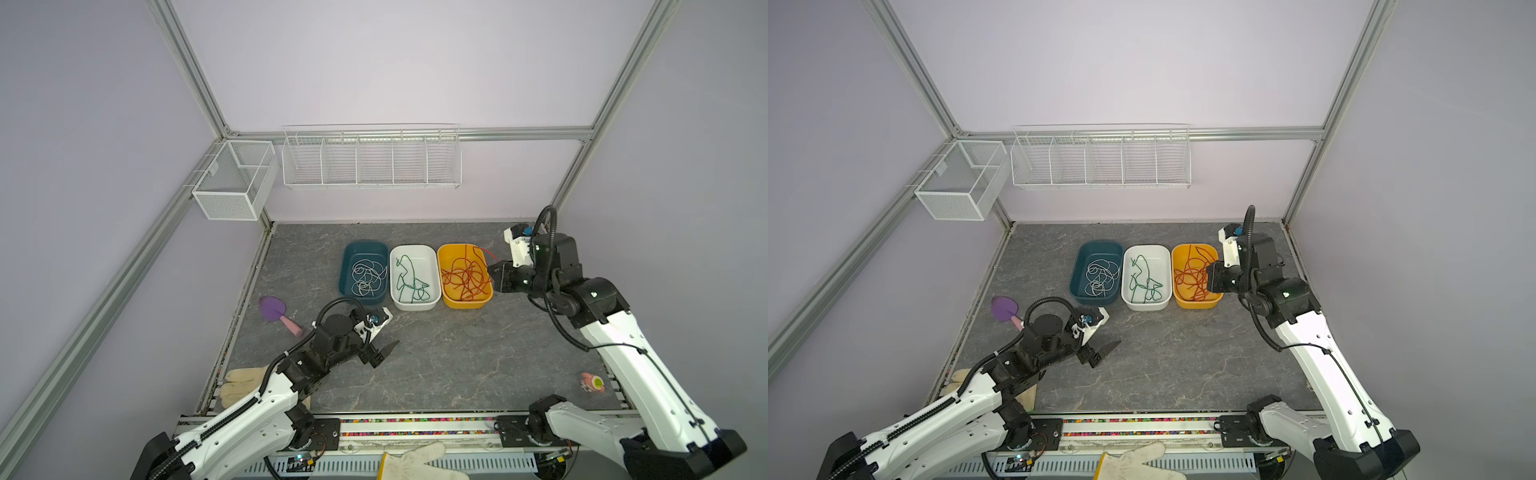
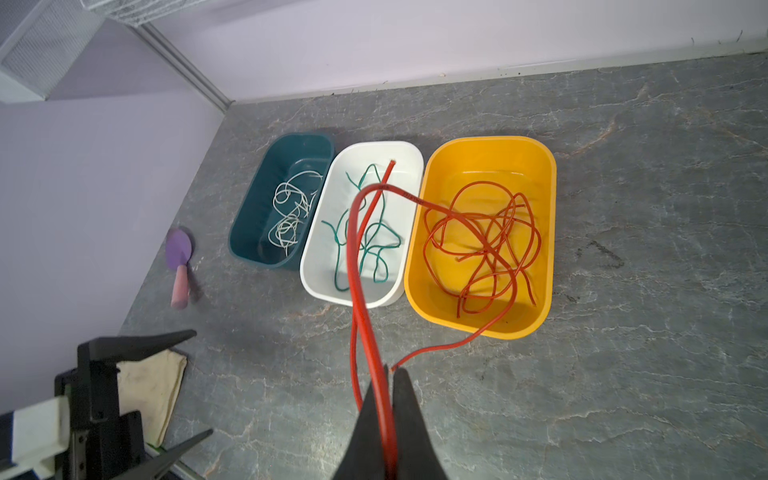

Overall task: Untangle the cables
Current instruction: 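Carry red wire over yellow tub with right gripper while left gripper shifts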

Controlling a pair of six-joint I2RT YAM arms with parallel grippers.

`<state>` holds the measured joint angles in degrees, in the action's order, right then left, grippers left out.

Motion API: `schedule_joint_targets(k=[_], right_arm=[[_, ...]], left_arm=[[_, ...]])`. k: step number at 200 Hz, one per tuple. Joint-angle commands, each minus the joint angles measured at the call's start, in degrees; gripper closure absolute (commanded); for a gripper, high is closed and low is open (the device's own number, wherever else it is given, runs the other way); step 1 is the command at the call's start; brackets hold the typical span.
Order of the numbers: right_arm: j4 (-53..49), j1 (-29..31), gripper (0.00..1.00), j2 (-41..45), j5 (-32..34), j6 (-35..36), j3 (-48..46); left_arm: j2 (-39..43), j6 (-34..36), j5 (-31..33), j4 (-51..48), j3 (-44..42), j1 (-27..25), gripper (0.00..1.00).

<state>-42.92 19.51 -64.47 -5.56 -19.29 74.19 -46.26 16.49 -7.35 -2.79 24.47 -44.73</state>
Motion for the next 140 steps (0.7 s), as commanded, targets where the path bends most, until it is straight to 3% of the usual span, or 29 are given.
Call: schedule_joint_targets(k=[1, 54, 140], right_arm=[[4.46, -2.83, 0.94, -2.39, -4.89, -3.50, -0.36], [8.90, -6.76, 0.94, -8.54, -5.94, -5.66, -1.07], [12.70, -6.98, 0.93, -21.22, -6.03, -6.90, 1.41]], left_arm=[[0.60, 1.57, 0.96, 2.39, -0.66, -0.32, 0.01], [0.14, 1.77, 1.22, 2.09, -0.77, -0.50, 0.01], [0.25, 3.22, 1.96, 1.07, -0.85, -1.20, 0.01]])
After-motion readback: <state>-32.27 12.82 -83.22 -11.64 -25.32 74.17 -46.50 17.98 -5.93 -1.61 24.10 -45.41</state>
